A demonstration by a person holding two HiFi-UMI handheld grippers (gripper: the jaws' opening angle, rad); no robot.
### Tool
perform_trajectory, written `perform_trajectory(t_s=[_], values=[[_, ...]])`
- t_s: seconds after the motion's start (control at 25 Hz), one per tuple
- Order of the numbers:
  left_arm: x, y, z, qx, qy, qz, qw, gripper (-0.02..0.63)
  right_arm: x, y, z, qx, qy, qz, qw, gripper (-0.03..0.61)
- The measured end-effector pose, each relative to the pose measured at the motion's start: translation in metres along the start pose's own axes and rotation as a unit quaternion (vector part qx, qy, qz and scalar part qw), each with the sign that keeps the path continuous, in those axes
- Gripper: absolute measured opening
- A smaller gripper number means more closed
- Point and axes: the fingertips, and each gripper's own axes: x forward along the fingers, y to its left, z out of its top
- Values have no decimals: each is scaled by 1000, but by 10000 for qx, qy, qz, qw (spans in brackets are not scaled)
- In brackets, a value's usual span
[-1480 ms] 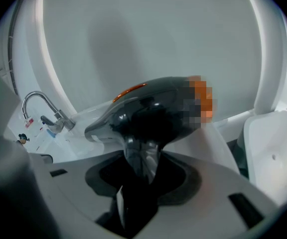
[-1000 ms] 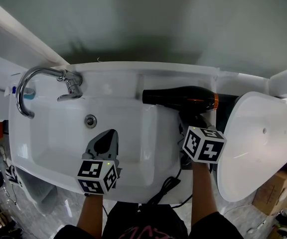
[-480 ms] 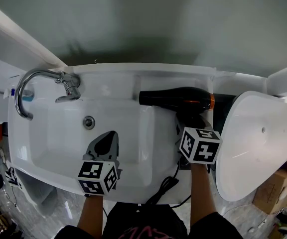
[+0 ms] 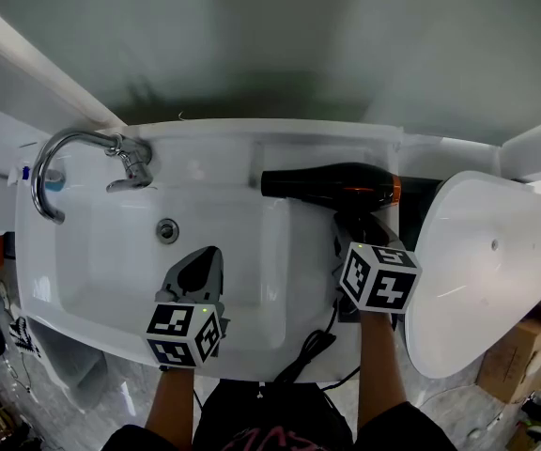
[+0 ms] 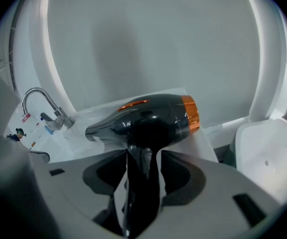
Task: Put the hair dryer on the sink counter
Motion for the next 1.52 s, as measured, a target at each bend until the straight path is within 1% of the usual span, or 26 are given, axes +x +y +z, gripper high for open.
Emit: perform_trajectory(t_s=[0.28, 0.32, 0.36, 0.4, 0.44, 0.48, 0.64, 0.84, 1.16, 1.32, 1.52], values=[[-14, -3, 4, 30, -135, -61, 9999, 11, -22, 4, 3, -64, -162, -56, 9998, 218], [-17, -3, 5, 40, -168, -75, 9998, 11, -28, 5, 4, -106, -227, -113, 9996, 204], [-20, -4, 6, 49, -203, -88, 9997, 11, -34, 4, 5, -143, -314, -217, 9992, 169], [-24, -4, 7, 57, -239, -99, 9996, 11, -40, 2, 6, -170, -402, -341, 9985, 83], [-27, -4, 8, 63, -273, -107, 9996, 11, -45, 0, 7, -188, -468, -441, 9978, 43], [-31, -4, 8, 64, -300, -110, 9995, 11, -50, -1, 7, -197, -504, -500, 9973, 37], [-45, -3, 11, 82, -408, -118, 9991, 11, -67, 0, 9, -207, -634, -565, 9962, 26], [-65, -5, 19, 105, -592, -145, 9981, 11, -90, 13, 16, -264, -854, -500, 9947, 25], [-115, -10, 49, 173, -1118, -156, 9935, 11, -143, 50, 36, -380, -1379, -269, 9894, 21], [-145, -16, 75, 259, -1493, -180, 9883, 11, -179, 74, 57, -479, -1796, -116, 9825, 21], [-190, -22, 105, 374, -1943, -184, 9800, 11, -230, 108, 77, -751, -2349, 104, 9690, 21]])
